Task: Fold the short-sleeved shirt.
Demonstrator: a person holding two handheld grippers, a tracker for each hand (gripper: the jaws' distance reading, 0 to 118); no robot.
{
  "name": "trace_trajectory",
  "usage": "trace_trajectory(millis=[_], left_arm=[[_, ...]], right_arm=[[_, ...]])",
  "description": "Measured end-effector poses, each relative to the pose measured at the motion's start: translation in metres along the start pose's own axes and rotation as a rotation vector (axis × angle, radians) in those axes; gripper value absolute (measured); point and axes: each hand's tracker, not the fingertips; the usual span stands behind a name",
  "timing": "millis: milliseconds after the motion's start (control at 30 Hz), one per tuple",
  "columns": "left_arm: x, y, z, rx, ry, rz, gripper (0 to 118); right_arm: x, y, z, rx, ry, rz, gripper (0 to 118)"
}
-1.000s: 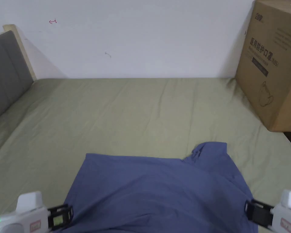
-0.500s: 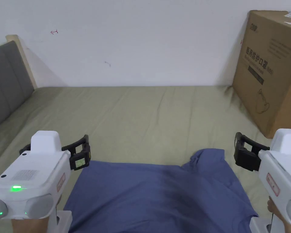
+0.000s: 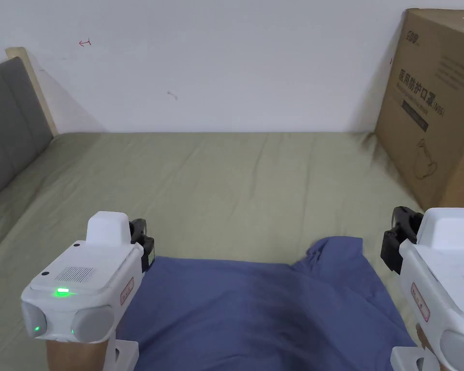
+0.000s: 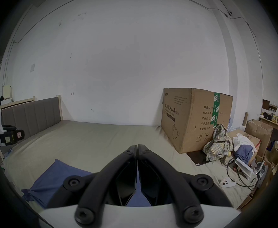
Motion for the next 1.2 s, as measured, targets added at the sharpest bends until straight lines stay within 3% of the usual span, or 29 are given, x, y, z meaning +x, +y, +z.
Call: trace_trajectory(millis=[567,633,700,733,767,867,967,1033,1067,1100,1200], left_arm=[[-0.084,-0.052,-0.264,-0.596,-0.050,0.122,1],[-0.091,-0.064,-0.284,-0.669,-0.020,0.155,30],[-0.099,-0.076,-0.304,-0.723,0.007,0.195,84],[-0.101,-0.080,-0.312,-0.736,0.025,0.199,99],[-0.100,-0.085,-0.311,-0.722,0.021,0.194,102],[-0.100,-0.096,-0.331,-0.750,0.049,0.166,100],[-0.095,-0.111,-0.339,-0.799,0.024,0.127,56],[-0.088,-0.108,-0.331,-0.766,0.038,0.106,50],[-0.086,-0.106,-0.329,-0.763,0.031,0.107,36],[-0.084,-0.103,-0.327,-0.745,0.020,0.094,2],[-0.074,-0.099,-0.318,-0.719,0.012,0.062,0]], right_arm=[[-0.006,-0.019,-0.094,-0.118,0.012,0.005,1],[-0.002,-0.024,-0.101,-0.142,0.017,-0.011,1],[0.001,-0.029,-0.106,-0.157,0.017,-0.020,1],[0.003,-0.031,-0.108,-0.168,0.013,-0.017,1],[0.005,-0.034,-0.110,-0.178,0.008,-0.013,1],[0.011,-0.041,-0.111,-0.201,-0.010,-0.020,1],[0.020,-0.048,-0.109,-0.223,-0.029,-0.026,1],[0.026,-0.052,-0.107,-0.243,-0.038,-0.028,1],[0.031,-0.054,-0.107,-0.257,-0.040,-0.033,1],[0.035,-0.057,-0.107,-0.271,-0.042,-0.044,1],[0.052,-0.067,-0.117,-0.347,-0.059,-0.089,3]])
